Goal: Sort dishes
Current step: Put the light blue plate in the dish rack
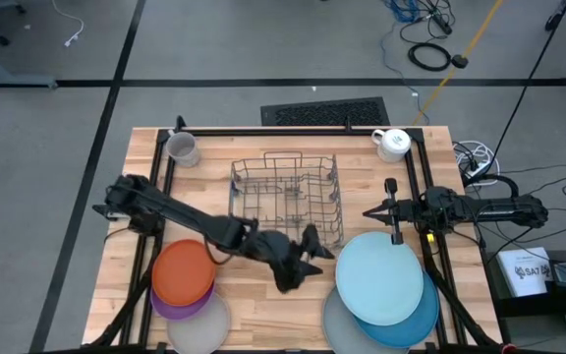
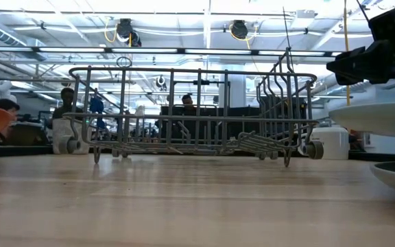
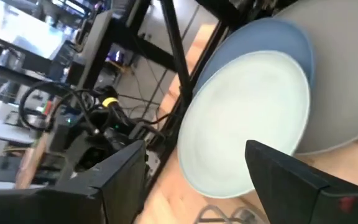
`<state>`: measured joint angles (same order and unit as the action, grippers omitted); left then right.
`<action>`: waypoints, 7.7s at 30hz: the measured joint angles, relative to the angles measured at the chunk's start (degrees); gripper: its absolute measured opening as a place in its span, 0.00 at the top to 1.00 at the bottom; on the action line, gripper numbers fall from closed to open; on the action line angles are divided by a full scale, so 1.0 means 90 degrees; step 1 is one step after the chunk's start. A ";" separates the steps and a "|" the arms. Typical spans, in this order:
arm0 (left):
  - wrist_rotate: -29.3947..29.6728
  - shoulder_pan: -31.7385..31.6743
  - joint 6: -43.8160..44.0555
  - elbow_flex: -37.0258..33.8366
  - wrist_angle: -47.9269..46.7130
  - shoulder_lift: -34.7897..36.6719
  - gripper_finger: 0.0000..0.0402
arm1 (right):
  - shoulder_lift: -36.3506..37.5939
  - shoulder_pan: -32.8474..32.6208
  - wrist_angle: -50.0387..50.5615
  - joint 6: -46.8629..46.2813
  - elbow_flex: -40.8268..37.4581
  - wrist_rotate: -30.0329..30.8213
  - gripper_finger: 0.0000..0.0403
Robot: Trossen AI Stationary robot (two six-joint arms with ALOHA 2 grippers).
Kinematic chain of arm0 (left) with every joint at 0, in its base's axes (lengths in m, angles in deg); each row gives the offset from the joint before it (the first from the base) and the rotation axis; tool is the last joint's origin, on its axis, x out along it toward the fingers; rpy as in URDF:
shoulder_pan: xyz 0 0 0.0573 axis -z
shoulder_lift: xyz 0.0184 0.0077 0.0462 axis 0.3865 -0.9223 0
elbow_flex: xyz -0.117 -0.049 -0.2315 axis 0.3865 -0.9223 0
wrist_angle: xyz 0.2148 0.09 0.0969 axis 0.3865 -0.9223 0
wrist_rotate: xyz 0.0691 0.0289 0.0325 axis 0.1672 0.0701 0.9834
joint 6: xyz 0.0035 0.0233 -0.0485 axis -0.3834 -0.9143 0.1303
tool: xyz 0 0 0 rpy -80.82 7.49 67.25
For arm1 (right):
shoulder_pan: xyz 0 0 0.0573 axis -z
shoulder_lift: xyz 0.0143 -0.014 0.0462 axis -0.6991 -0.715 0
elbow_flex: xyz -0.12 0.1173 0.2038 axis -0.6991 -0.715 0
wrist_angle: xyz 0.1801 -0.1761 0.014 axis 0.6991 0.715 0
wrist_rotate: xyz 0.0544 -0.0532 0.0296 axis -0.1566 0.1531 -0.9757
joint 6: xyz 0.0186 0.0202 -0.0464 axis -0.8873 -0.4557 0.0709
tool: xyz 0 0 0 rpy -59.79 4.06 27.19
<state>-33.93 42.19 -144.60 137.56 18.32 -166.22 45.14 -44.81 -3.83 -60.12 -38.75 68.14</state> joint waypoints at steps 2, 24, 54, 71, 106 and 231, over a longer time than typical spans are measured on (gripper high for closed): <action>0.0305 0.0066 -0.0045 0.0284 -0.0135 -0.0203 0.31 | 0.0001 -0.0001 -0.0023 -0.0001 0.0002 0.0002 0.98; 0.0146 0.0101 -0.1105 0.2352 -0.2406 -0.2046 0.32 | 0.0000 -0.0001 -0.0015 -0.0001 0.0000 -0.0001 0.98; 0.0252 -0.0048 -0.1792 0.2330 -0.1487 -0.3311 0.50 | 0.0000 0.0000 -0.0011 -0.0093 0.0001 -0.0010 0.98; 0.0419 -0.0072 -0.1931 0.2330 -0.1067 -0.3406 0.53 | 0.0000 0.0000 -0.0009 -0.0221 0.0002 -0.0006 0.98; 0.1002 -0.0057 -0.1925 0.2330 -0.1121 -0.3133 1.00 | 0.0002 -0.0001 -0.0006 -0.0221 0.0002 -0.0006 0.98; 0.4906 0.0756 1.2366 -0.2947 -0.2852 0.5164 1.00 | 0.0002 -0.0002 -0.1723 -0.0367 0.0002 0.0337 0.98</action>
<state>10.23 48.99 -33.30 111.04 -7.35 -119.75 45.16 -44.83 -19.34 -63.42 -38.73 71.17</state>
